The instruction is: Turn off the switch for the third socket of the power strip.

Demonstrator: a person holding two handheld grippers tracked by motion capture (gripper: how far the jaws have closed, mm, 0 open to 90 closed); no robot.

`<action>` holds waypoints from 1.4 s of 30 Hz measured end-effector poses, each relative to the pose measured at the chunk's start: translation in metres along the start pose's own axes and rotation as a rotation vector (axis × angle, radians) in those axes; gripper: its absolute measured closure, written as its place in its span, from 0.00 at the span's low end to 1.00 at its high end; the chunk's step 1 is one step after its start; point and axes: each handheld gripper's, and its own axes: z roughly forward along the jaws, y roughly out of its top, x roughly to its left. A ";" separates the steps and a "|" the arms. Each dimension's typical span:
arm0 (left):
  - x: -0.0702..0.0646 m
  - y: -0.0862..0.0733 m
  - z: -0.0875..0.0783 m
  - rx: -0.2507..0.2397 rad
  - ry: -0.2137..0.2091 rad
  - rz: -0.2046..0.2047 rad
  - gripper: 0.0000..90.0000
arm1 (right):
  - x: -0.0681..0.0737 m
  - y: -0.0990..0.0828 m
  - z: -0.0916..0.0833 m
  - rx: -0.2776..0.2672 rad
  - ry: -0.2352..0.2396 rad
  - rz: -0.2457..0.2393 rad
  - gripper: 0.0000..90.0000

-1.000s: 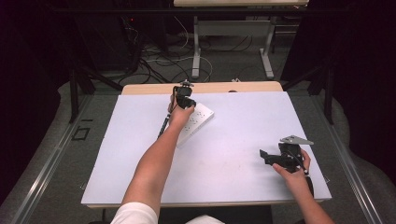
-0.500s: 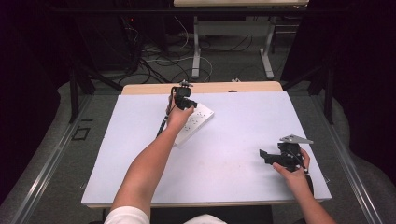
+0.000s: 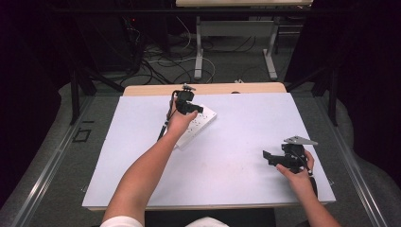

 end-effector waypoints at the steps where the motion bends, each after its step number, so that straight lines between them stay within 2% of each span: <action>1: 0.000 -0.001 -0.002 -0.001 -0.003 0.015 0.75 | 0.000 0.000 0.000 -0.002 0.000 -0.002 0.14; 3: -0.002 -0.002 -0.007 0.002 -0.008 0.012 0.73 | 0.001 0.001 0.000 -0.008 -0.003 -0.005 0.14; 5: -0.002 -0.003 -0.012 -0.004 -0.006 0.025 0.71 | 0.001 0.001 0.000 -0.009 -0.002 -0.008 0.14; 6: -0.003 -0.003 -0.015 -0.007 -0.020 0.020 0.69 | 0.002 0.002 0.000 -0.007 -0.002 -0.004 0.14; 8: -0.005 -0.004 -0.019 -0.011 -0.021 0.013 0.67 | 0.002 0.002 0.001 -0.007 -0.004 -0.010 0.14; 10: -0.006 -0.004 -0.023 -0.013 -0.024 0.027 0.66 | 0.002 0.002 0.001 -0.004 -0.001 -0.012 0.14; 13: -0.008 -0.005 -0.028 -0.020 -0.029 0.021 0.65 | 0.001 0.002 0.002 -0.004 -0.001 -0.010 0.14; 16: -0.010 -0.005 -0.033 -0.020 -0.036 0.033 0.63 | 0.002 0.002 0.002 -0.002 0.000 -0.003 0.14; 19: -0.011 -0.006 -0.038 -0.020 -0.042 0.049 0.60 | 0.001 0.002 0.002 -0.002 -0.001 -0.001 0.14; 22: -0.013 -0.008 -0.042 -0.035 -0.050 0.047 0.56 | 0.001 0.002 0.002 -0.002 0.001 -0.002 0.14; 23: -0.013 -0.009 -0.045 -0.042 -0.047 0.063 0.54 | 0.001 0.002 0.002 -0.002 0.001 -0.002 0.14; 27: -0.015 -0.013 -0.050 -0.052 -0.067 0.080 0.50 | 0.001 0.002 0.002 -0.004 0.002 -0.007 0.15; 29: -0.016 -0.015 -0.053 -0.057 -0.064 0.095 0.45 | 0.002 0.002 0.002 -0.003 0.001 -0.002 0.15; 35: -0.016 -0.023 -0.063 -0.065 -0.079 0.121 0.44 | 0.001 0.002 0.002 -0.004 0.000 -0.008 0.15; 38: -0.016 -0.028 -0.067 -0.080 -0.095 0.112 0.42 | 0.001 0.002 0.002 -0.004 0.000 -0.008 0.15; 39: -0.016 -0.030 -0.069 -0.079 -0.096 0.121 0.42 | 0.001 0.002 0.002 -0.004 0.001 -0.007 0.15; 42: -0.015 -0.034 -0.073 -0.074 -0.093 0.115 0.42 | 0.002 0.002 0.002 0.000 0.000 -0.001 0.15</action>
